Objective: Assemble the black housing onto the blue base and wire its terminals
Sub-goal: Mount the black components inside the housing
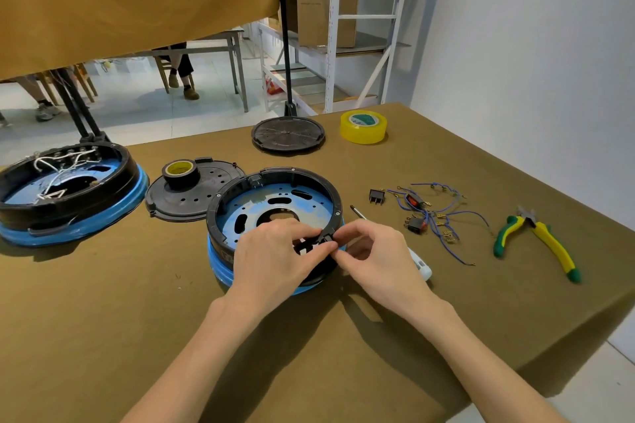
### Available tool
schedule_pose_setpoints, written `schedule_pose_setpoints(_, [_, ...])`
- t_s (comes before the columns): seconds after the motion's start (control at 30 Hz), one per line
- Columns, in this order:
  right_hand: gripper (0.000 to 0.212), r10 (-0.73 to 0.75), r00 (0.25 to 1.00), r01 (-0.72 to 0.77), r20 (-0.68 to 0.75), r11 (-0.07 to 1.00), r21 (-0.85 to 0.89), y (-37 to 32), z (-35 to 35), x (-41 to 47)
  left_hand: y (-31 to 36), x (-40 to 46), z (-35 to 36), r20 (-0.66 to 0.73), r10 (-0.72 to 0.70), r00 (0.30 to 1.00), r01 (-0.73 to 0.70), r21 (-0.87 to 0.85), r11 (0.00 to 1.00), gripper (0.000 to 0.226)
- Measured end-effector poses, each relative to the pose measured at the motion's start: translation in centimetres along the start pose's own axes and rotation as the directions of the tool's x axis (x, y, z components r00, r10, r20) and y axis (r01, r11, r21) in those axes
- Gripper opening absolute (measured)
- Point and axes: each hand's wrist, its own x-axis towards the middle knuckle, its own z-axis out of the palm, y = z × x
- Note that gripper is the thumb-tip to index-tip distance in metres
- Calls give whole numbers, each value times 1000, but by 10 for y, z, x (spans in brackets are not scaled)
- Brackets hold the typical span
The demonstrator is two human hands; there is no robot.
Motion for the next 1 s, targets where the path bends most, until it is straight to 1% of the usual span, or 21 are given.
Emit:
schedule_pose_setpoints(0.07, [35, -87, 996, 86, -6, 995, -44, 1, -4, 5, 1, -4, 1, -43, 36, 998, -35, 25, 999, 46])
schedule_pose_setpoints(0.1, [39, -141, 990, 143, 27, 984, -106, 3, -6, 9, 1, -6, 1, -59, 43, 997, -41, 29, 999, 46])
schedule_pose_setpoints(0.17, [43, -234, 959, 270, 159, 928, -256, 3, -15, 20, 2, -7, 1, -66, 20, 998, -19, 15, 1000, 46])
schedule_pose_setpoints(0.2, [44, -257, 938, 321, 233, 897, -302, 2, -19, 25, 2, -7, 0, -57, 2, 998, -2, 7, 1000, 46])
schedule_pose_setpoints(0.27, [45, -260, 900, 374, 350, 872, -315, -1, -28, 35, 1, -5, -2, -28, -13, 1000, 13, 3, 1000, 44])
schedule_pose_setpoints(0.3, [44, -264, 887, 389, 379, 870, -305, -2, -31, 38, 0, -4, -3, -7, -9, 1000, 9, 1, 1000, 44])
schedule_pose_setpoints(0.37, [38, -260, 873, 387, 414, 884, -261, -5, -34, 45, -4, -3, -6, 55, 7, 998, -6, -6, 1000, 43])
schedule_pose_setpoints(0.43, [34, -217, 862, 342, 459, 916, -209, -10, -37, 54, -7, -3, -9, 110, 11, 994, -9, -21, 1000, 44])
schedule_pose_setpoints(0.53, [28, -155, 829, 295, 537, 937, -185, -18, -42, 68, -10, -5, -12, 81, 5, 997, -2, -40, 999, 44])
schedule_pose_setpoints(0.6, [25, -148, 806, 293, 573, 941, -169, -21, -43, 72, -11, -7, -13, 48, 24, 999, -22, -46, 999, 42])
schedule_pose_setpoints(0.67, [23, -168, 797, 306, 581, 940, -148, -21, -42, 72, -13, -7, -13, 45, 44, 998, -41, -58, 997, 40])
schedule_pose_setpoints(0.77, [20, -191, 808, 306, 558, 945, -119, -17, -40, 71, -16, -8, -14, 85, 74, 994, -69, -65, 996, 35])
schedule_pose_setpoints(0.87, [17, -195, 815, 303, 545, 946, -115, -16, -39, 71, -16, -8, -14, 129, 102, 986, -104, 12, 995, 33])
schedule_pose_setpoints(0.93, [17, -189, 810, 316, 556, 938, -141, -17, -38, 70, -15, -7, -12, 140, 108, 984, -124, 105, 987, 33])
schedule_pose_setpoints(1.0, [19, -184, 800, 339, 571, 924, -177, -19, -38, 72, -15, -5, -10, 153, 109, 982, -133, 156, 979, 35])
